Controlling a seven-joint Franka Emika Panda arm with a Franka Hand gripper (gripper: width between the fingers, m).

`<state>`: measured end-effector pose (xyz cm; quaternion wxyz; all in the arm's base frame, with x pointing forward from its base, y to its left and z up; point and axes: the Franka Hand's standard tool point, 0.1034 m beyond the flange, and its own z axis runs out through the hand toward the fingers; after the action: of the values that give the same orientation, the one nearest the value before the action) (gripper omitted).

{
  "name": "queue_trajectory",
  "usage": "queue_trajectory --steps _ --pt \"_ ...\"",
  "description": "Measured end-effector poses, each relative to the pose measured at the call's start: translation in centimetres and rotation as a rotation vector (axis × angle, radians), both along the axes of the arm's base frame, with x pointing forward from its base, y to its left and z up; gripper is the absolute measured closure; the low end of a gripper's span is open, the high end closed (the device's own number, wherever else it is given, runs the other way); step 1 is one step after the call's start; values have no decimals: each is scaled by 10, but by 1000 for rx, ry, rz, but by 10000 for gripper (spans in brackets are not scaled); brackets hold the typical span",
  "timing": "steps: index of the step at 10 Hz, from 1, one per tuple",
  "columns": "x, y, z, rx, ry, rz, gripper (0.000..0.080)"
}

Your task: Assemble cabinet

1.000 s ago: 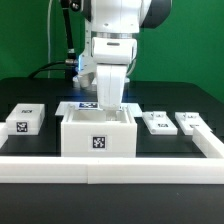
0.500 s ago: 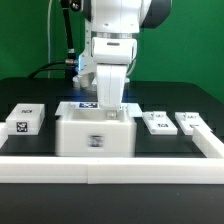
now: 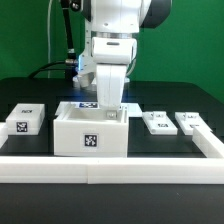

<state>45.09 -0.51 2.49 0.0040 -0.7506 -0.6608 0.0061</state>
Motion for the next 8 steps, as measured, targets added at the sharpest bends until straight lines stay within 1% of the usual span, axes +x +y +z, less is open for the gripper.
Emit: queue_trajectory --steps 1,3,5,6,7,8 --pt "0 0 0 0 0 5 765" --pt "12 4 2 -6 -7 59 765" --pt "27 19 1 -8 -13 87 765" --pt "36 31 0 -5 -13 102 765" --pt "44 39 1 -4 -19 117 765" --pt "43 37 0 -4 -19 113 765"
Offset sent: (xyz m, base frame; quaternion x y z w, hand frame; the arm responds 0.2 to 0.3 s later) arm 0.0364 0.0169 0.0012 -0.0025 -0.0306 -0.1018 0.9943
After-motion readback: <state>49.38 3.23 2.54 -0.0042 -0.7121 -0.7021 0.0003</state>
